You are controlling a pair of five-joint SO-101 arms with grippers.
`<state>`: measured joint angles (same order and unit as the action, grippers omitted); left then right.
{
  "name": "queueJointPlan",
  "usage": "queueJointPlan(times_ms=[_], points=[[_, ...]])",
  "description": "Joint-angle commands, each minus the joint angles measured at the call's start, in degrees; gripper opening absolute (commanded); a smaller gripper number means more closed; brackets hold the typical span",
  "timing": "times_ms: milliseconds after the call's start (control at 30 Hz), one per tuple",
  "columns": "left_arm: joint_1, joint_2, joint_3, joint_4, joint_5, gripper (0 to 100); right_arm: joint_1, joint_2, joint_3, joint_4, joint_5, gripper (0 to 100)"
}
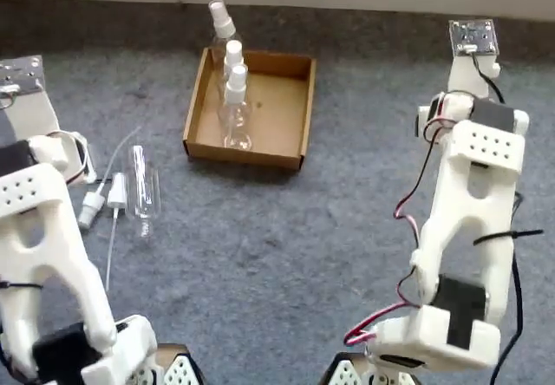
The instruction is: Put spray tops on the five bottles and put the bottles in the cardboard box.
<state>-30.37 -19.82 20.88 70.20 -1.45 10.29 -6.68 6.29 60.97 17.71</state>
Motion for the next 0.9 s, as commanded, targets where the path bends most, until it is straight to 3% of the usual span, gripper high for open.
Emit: queueJointPlan(times_ms=[0, 200, 300, 467, 600, 733, 867], points=[[0.4, 13.67, -20.44, 7.56, -0.44, 19, -3.56, -14.46, 15.6, -9.8, -0.62, 0.4], [-2.42, 30.02, -38.29, 11.52, -0.88, 19, -4.53, -29.76, 36.0, -14.9, -0.35, 0.4], [-4.35, 37.32, -45.58, 12.13, -8.62, 19, -4.26, -36.35, 40.48, -14.64, -0.26, 0.4], [-6.73, 47.25, -53.41, 15.82, -13.27, 19, -4.53, -43.21, 42.95, -14.2, -0.53, 0.4], [-7.43, 51.12, -56.75, 16.09, -14.24, 19, -4.53, -41.45, 40.66, -1.8, -1.14, 0.6], [-7.08, 50.07, -57.89, 18.29, -14.33, 19, -4.44, -35.74, 33.36, 8.22, -8.79, 1.6], [-7.08, 48.92, -57.8, 18.46, -14.33, 19, -4.62, -29.76, 29.58, 17.89, -10.81, 11.2]])
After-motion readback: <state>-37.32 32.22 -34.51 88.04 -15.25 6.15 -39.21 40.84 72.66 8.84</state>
